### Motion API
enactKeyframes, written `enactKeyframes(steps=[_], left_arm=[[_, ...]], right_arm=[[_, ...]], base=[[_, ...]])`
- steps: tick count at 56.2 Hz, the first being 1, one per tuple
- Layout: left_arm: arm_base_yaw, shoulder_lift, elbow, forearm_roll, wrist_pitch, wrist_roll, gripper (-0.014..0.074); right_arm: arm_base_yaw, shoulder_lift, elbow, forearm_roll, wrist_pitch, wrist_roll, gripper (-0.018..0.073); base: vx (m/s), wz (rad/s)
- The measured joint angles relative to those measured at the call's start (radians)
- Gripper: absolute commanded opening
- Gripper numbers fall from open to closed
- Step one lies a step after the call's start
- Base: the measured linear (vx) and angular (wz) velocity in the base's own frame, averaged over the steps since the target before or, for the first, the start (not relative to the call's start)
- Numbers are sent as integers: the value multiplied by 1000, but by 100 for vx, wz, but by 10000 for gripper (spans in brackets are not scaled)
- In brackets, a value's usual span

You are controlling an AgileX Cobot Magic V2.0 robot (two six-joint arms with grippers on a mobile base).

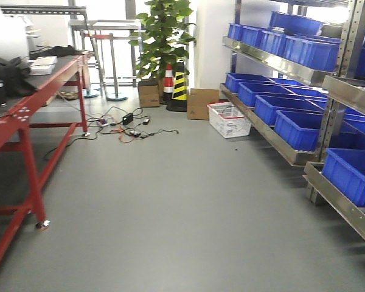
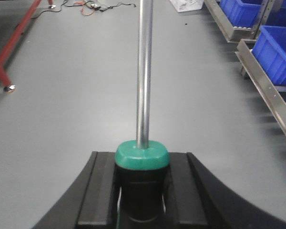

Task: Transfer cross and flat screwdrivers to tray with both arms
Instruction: 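Drive along the blue-bin shelves to the roller rack with the grey tray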

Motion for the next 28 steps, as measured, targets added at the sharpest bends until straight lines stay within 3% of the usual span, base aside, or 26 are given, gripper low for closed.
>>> enactKeyframes(steps=[14,28], left_arm=[[0,0,0,0,0,0,3],[0,0,0,1,0,0,3]], right_arm=[[0,0,0,0,0,0,-8],[0,0,0,1,0,0,-8]], base=[[56,-32],[51,-53]])
